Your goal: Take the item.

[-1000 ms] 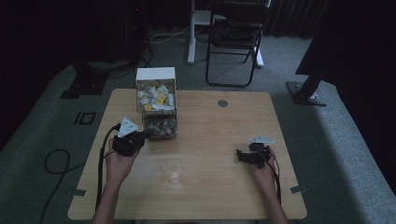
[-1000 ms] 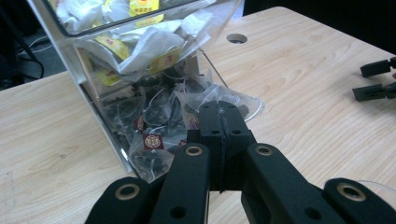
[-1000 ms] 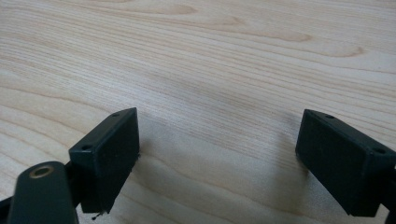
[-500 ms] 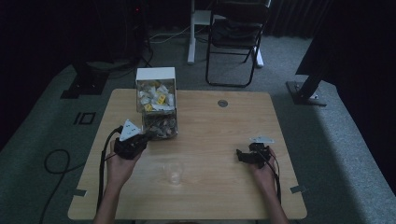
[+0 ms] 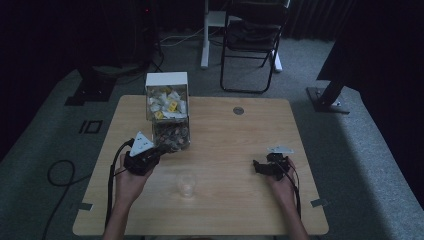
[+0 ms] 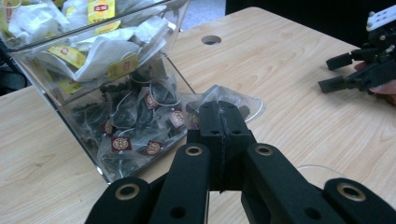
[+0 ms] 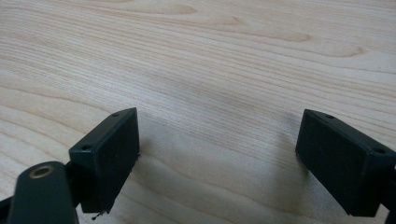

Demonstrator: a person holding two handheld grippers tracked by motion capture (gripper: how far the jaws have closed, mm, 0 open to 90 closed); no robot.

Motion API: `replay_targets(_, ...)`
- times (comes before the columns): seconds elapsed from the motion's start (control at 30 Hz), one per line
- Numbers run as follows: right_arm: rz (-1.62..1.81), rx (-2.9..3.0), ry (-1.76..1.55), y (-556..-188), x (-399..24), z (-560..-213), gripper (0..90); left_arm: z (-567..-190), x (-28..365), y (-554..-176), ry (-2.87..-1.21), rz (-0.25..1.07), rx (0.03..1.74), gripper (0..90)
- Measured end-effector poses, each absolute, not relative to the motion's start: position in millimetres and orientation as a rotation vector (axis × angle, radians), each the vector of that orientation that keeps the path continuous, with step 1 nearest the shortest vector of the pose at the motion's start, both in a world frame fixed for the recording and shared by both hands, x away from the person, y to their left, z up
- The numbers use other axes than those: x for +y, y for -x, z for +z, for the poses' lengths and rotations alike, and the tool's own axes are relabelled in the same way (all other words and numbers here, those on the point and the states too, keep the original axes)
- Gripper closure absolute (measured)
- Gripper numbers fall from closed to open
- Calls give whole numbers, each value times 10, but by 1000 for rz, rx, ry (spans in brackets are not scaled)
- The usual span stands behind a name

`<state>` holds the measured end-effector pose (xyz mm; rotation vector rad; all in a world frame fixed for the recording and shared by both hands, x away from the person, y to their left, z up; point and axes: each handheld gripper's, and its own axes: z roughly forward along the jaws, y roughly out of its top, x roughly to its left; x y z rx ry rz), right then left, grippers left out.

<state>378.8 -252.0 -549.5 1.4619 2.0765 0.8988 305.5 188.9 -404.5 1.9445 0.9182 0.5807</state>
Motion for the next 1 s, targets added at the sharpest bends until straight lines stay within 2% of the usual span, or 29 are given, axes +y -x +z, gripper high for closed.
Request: replay_targets(1.0,898,2077,-1461,-3788,-2521,-5495,133,-4066,1793,-2819,-1965,520,860,900)
